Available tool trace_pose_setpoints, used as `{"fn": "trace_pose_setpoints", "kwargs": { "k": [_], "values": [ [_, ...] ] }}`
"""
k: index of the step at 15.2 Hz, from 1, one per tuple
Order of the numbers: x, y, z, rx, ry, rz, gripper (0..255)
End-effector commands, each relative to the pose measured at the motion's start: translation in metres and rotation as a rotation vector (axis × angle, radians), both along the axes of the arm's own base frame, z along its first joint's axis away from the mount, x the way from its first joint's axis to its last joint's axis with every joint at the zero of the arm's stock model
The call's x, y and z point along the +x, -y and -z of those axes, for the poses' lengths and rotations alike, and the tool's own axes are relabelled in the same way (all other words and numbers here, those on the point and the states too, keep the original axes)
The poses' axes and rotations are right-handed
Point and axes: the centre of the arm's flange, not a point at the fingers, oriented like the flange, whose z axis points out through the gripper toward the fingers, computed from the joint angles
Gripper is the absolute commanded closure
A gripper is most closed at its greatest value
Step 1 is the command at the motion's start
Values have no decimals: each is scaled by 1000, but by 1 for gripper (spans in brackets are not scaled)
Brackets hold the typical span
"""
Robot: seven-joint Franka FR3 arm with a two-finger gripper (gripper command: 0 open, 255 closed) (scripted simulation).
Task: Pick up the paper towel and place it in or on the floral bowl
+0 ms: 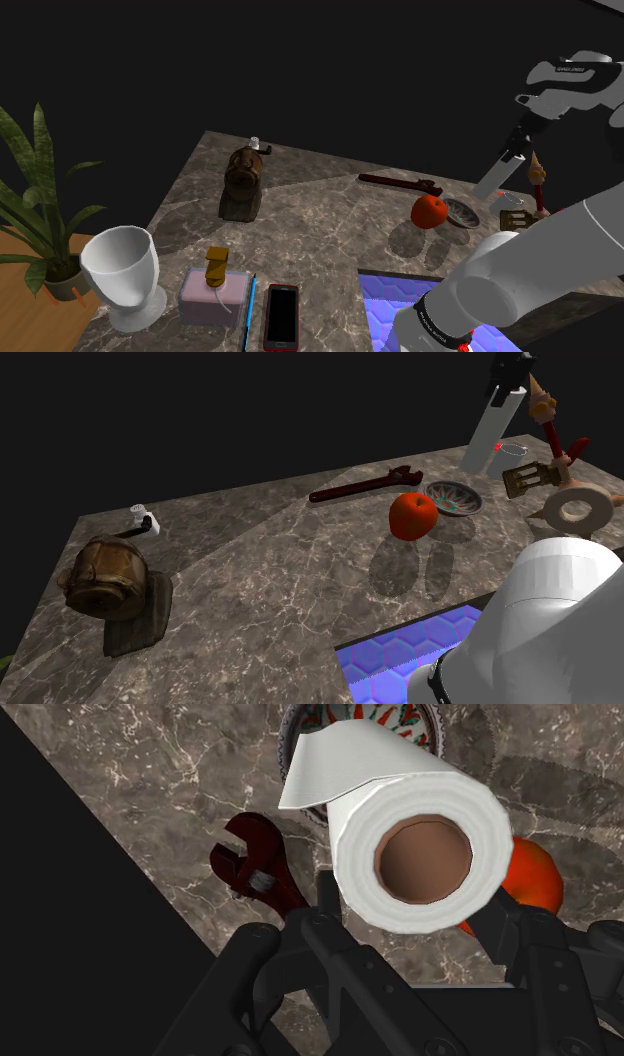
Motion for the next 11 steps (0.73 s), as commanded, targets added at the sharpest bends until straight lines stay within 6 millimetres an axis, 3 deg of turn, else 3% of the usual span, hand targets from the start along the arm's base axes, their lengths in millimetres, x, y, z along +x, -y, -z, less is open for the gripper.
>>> {"fn": "trace_pose_setpoints", "kwargs": {
  "k": [1, 11],
  "values": [
    [-1, 0, 11, -1, 0, 0, 255],
    [-1, 0, 64, -1, 0, 0, 255]
  ]
}}
